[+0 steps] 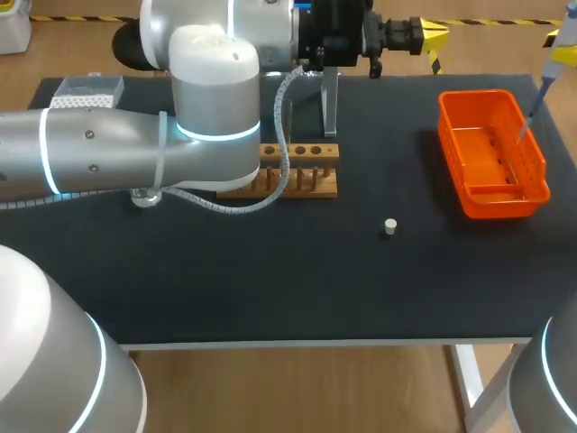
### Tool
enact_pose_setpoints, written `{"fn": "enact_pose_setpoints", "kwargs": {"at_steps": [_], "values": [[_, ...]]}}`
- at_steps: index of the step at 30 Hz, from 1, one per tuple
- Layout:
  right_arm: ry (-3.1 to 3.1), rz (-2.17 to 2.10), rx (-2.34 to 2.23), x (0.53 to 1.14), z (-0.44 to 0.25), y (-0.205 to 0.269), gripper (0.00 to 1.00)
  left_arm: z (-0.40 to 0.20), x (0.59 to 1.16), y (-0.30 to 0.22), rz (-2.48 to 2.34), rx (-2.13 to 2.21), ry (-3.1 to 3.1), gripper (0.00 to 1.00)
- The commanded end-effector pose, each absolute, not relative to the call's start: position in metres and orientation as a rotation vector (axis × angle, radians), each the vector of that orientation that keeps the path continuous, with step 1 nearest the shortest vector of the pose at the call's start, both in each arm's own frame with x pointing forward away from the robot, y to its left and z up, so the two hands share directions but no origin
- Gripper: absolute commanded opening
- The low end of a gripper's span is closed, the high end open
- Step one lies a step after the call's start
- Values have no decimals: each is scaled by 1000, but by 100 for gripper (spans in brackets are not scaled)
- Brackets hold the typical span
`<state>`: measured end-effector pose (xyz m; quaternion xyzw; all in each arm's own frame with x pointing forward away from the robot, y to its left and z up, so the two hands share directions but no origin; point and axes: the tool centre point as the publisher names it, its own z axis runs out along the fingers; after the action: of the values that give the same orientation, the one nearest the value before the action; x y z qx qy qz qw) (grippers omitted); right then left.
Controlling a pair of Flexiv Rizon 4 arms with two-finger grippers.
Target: Invert the test tube, pick up the pipette, mount the tip to pipette, aspirate from beaker and dispense into the tube, eject the tip, return the pipette, and cap with the stopper.
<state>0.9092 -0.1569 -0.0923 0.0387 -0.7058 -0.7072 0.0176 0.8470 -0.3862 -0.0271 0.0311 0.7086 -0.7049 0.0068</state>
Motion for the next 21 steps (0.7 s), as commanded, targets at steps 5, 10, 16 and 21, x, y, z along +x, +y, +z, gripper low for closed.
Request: {"fn": "enact_pose_setpoints", "kwargs": {"at_steps": [5,10,16,21], "values": [[-2198,-2196,117,908,-91,-157,0,-9,865,-434,-2164,146,2245,0],[-2198,-2196,117,908,-91,-157,0,1,871,-459,-2162,118,2258,0],[-2198,-2196,117,908,-91,-157,0,7,878,-488,-2189,108,2252,0],[-2198,-2196,117,908,-91,-157,0,6,884,-507,-2221,119,2250,0]]}}
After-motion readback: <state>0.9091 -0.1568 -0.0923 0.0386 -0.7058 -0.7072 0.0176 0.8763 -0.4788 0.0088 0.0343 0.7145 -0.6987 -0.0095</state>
